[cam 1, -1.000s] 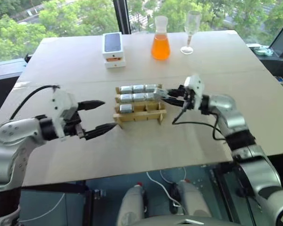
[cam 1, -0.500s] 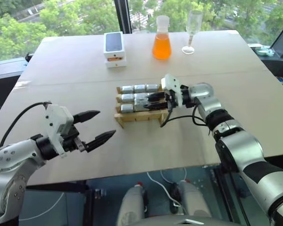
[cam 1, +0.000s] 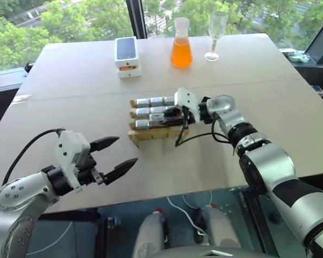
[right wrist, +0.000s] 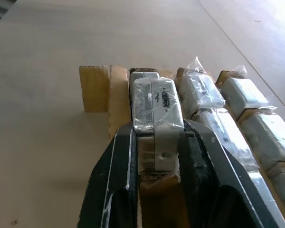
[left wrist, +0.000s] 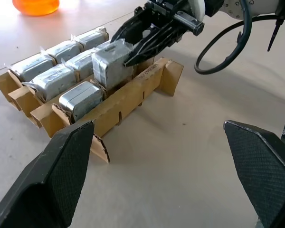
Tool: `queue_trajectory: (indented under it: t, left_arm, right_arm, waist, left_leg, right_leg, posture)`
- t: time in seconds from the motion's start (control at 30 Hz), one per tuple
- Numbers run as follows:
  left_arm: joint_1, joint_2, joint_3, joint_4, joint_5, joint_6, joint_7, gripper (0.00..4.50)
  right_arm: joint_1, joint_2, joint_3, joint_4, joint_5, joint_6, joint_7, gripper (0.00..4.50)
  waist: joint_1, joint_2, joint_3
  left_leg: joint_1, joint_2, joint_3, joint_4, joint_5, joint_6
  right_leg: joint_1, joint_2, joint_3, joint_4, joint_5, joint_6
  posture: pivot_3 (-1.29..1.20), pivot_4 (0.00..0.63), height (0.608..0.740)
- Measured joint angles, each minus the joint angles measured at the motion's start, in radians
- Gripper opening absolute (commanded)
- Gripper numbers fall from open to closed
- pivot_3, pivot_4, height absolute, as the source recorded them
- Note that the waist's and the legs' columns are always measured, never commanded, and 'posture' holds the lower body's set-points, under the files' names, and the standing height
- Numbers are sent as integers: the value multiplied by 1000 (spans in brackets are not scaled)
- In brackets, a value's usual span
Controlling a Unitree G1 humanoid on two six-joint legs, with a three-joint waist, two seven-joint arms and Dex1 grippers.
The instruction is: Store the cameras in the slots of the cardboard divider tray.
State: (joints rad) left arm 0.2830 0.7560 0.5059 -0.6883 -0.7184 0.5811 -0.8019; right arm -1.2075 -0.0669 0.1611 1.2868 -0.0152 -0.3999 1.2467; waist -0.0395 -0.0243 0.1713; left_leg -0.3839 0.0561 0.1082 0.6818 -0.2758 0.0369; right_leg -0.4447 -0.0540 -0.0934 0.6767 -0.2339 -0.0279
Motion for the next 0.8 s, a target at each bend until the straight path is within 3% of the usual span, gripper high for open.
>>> queue_trajectory:
  t: [0.23,0.43,0.5,0.7,0.8]
  left_arm:
    - [7,-1,0,-1,-14,2,13,4500]
    - [-10,-1,-9,-1,-15,2,14,4500]
    - [-17,-1,-20,0,-15,2,13,4500]
    - [-38,0,-43,8,-14,2,9,4500]
    - [-66,0,-47,13,-15,0,11,4500]
  right_arm:
    - [0,4,-9,10,-37,-38,-5,683]
    - [3,8,-13,25,-67,-42,-65,3658]
    - [3,7,-25,24,-65,-40,-80,4328]
    - [2,-26,-133,12,20,13,-61,4328]
    - [1,-88,-218,-7,69,53,-197,4328]
  waist:
    - [0,0,0]
    - [-1,1,0]
    - [-1,1,0]
    - [2,1,1]
    - [3,1,1]
  left_leg:
    - [0,0,0,0,0,0]
    - [0,0,0,0,0,0]
    - [0,0,0,-1,0,0]
    - [-1,0,0,-1,0,0]
    - [-1,-1,-1,-1,0,0]
  right_leg:
    - [0,0,0,0,0,0]
    - [0,0,0,-1,0,0]
    - [0,0,0,-1,0,0]
    - [0,-1,-1,-1,0,0]
    - [0,-1,-1,-2,0,0]
  posture:
    - [0,150,740]
    - [0,150,740]
    - [0,150,740]
    - [0,150,740]
    - [0,150,740]
